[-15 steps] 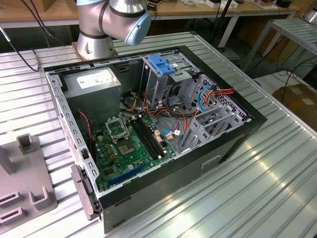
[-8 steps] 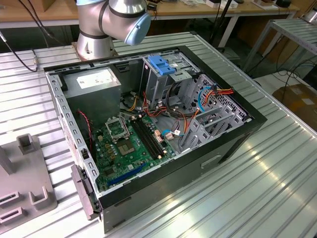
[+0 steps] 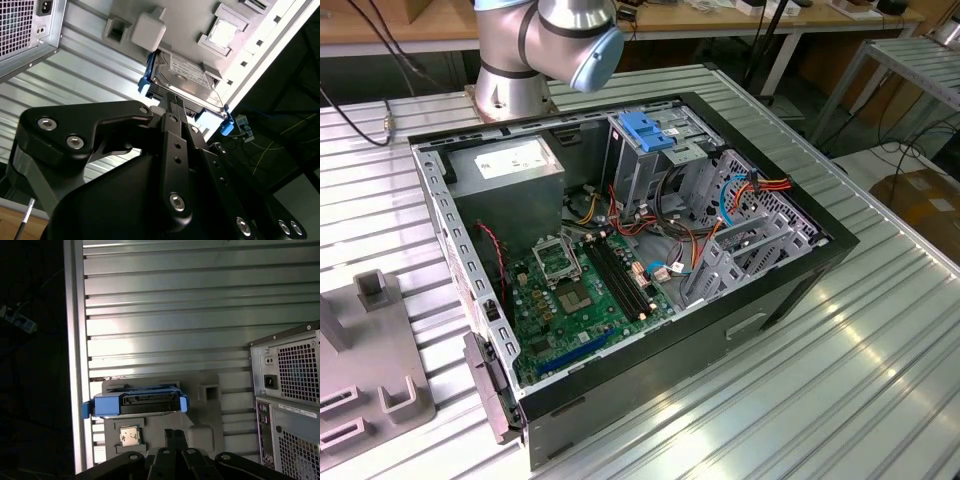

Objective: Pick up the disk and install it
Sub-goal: 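Reach for the disk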

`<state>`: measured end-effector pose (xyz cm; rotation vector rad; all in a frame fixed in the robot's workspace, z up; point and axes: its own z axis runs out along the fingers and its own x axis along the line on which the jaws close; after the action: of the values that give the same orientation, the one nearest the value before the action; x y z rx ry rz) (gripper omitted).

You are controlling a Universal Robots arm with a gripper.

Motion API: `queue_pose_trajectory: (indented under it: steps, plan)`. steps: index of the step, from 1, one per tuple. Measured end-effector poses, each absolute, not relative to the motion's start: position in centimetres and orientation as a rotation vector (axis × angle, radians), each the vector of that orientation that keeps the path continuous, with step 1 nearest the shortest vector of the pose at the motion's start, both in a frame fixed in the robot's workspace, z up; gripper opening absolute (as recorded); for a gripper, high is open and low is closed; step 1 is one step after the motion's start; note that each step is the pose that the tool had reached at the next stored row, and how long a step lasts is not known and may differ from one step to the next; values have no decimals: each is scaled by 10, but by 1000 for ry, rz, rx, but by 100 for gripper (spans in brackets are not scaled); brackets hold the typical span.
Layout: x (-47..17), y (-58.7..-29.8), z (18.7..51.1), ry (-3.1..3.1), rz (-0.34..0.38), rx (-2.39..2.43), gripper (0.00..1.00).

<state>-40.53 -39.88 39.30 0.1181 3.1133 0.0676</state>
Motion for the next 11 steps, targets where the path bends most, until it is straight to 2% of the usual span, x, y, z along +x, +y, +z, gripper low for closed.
queue_pose_trajectory:
  steps: [11]
  plan:
    - [-425, -399, 393, 3114, 68, 118, 10]
